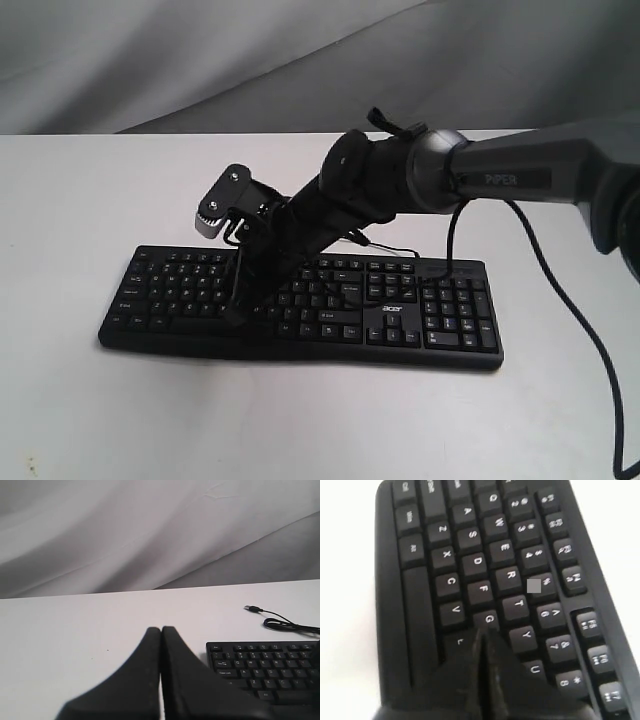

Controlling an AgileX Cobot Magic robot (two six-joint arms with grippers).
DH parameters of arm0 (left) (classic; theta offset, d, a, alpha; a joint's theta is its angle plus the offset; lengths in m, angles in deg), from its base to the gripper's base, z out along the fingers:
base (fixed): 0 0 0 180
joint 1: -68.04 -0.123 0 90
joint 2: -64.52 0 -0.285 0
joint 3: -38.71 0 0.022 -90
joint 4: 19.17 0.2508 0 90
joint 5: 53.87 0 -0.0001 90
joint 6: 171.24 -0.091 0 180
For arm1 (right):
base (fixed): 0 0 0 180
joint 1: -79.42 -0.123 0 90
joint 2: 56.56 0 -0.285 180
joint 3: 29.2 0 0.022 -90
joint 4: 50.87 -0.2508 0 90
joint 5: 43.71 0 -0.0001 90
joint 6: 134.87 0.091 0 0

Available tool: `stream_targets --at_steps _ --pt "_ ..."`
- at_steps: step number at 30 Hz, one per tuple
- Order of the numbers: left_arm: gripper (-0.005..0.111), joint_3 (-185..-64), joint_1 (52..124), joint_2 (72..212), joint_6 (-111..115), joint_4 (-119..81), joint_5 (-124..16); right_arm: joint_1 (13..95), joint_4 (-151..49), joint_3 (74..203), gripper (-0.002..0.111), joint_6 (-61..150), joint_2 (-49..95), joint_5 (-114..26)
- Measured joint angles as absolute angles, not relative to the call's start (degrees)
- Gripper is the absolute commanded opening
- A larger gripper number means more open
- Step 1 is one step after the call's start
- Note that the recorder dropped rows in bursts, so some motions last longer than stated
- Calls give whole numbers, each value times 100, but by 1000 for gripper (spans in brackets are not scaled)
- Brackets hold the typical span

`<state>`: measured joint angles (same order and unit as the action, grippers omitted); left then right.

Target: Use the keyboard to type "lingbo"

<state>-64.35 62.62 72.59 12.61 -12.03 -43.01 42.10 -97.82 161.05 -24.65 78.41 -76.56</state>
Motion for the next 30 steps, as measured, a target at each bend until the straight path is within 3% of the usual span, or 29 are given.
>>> stream_targets --at_steps 9,30 --pt "0 -6435 6262 7259 1261 -1203 -4301 4147 -9782 16806 0 -2319 8184 -7893" --pt "0 -6435 6262 7259 1261 -1203 -4301 4147 -9698 16853 0 -2229 8403 -7905"
